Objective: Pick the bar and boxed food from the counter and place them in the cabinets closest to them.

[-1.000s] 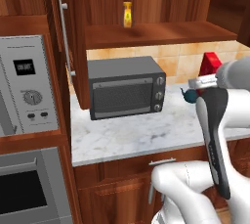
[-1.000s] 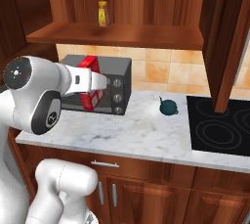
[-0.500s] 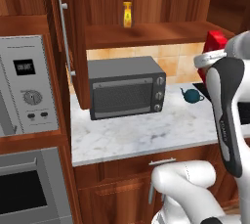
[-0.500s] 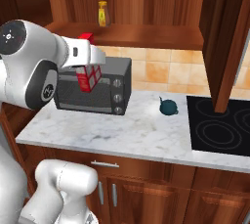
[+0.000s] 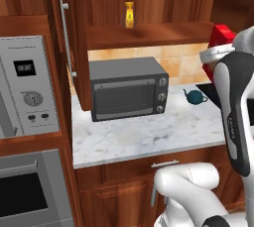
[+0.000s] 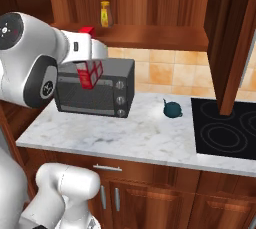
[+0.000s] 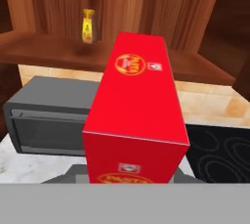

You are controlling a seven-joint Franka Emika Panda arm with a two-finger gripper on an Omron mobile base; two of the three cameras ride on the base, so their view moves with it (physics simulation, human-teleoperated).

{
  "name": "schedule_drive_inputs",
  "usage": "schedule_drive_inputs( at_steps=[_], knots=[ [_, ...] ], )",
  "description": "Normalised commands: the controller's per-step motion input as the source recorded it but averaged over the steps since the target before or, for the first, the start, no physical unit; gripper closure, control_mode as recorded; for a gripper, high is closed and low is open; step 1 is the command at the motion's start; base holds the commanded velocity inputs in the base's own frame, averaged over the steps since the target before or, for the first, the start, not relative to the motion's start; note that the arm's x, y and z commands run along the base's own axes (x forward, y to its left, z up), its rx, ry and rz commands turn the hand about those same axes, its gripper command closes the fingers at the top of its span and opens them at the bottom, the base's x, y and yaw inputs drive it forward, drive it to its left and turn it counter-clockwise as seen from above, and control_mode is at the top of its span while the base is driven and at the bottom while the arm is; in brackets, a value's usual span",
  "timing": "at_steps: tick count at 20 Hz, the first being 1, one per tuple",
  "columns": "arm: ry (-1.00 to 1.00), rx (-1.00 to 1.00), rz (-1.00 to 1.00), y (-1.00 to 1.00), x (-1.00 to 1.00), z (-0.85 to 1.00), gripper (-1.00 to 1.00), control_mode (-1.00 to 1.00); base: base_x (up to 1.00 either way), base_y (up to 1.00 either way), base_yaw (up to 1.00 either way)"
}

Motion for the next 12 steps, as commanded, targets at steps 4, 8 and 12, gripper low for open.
schedule_drive_inputs(
  at_steps=[4, 8, 12],
  knots=[
    [-0.04, 0.01, 0.0, 0.0, 0.0, 0.34, 1.0, -1.0, 0.0, 0.0, 0.0],
    [-0.02, 0.0, 0.0, 0.0, 0.01, 0.25, 1.0, -1.0, 0.0, 0.0, 0.0],
    [0.0, 0.0, 0.0, 0.0, 0.06, 0.08, 1.0, -1.0, 0.0, 0.0, 0.0]
  ],
)
